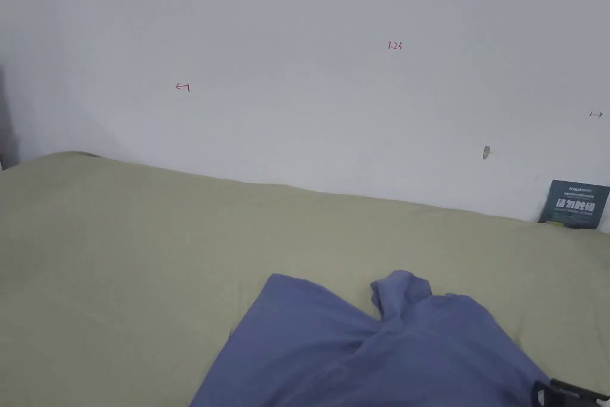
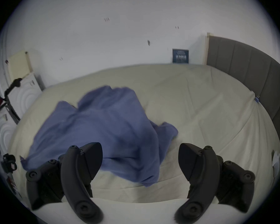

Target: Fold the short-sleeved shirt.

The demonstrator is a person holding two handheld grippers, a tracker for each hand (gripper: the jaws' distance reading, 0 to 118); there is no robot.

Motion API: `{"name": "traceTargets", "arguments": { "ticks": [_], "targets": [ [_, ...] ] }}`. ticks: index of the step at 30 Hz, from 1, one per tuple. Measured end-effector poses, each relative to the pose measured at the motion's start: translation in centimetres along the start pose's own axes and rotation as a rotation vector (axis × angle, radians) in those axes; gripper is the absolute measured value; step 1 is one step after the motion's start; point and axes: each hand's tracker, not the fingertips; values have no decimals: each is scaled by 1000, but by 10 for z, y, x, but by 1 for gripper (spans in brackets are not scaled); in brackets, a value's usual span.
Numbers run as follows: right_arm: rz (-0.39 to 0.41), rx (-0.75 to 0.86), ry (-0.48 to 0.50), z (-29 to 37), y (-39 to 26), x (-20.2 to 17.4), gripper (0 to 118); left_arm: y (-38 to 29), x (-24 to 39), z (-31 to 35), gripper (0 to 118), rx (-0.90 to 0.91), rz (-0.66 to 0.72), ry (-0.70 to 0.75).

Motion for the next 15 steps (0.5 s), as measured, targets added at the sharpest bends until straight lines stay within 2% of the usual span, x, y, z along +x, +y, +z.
{"name": "traceTargets", "arguments": {
  "ticks": [5,7,8,9,10,11,12,13,14,15],
  "targets": [
    [105,4,45,69,7,-38,99,11,-5,28,118,75,15,-9],
    [133,-9,43,92,2,-56,94,12,-3,36,118,75,-11,1],
    [162,-33,48,105,-2,-66,76,13,-1,43,114,73,-30,26],
    [159,-34,62,115,-4,-72,50,12,-1,48,106,63,-40,25],
    [185,-17,90,127,-10,-80,33,12,0,52,98,15,-59,44],
    [210,0,87,139,-18,-88,33,10,-2,57,98,45,-61,-1],
    [201,14,95,149,-23,-94,0,9,-3,59,52,43,-78,3],
    [206,10,136,157,-25,-100,0,-2,-3,62,0,-24,-92,77],
    [198,9,166,165,-29,-106,0,-13,-4,61,0,56,-78,32],
    [193,18,183,172,-33,-112,0,-19,-6,61,0,38,-62,24]
  ]
}}
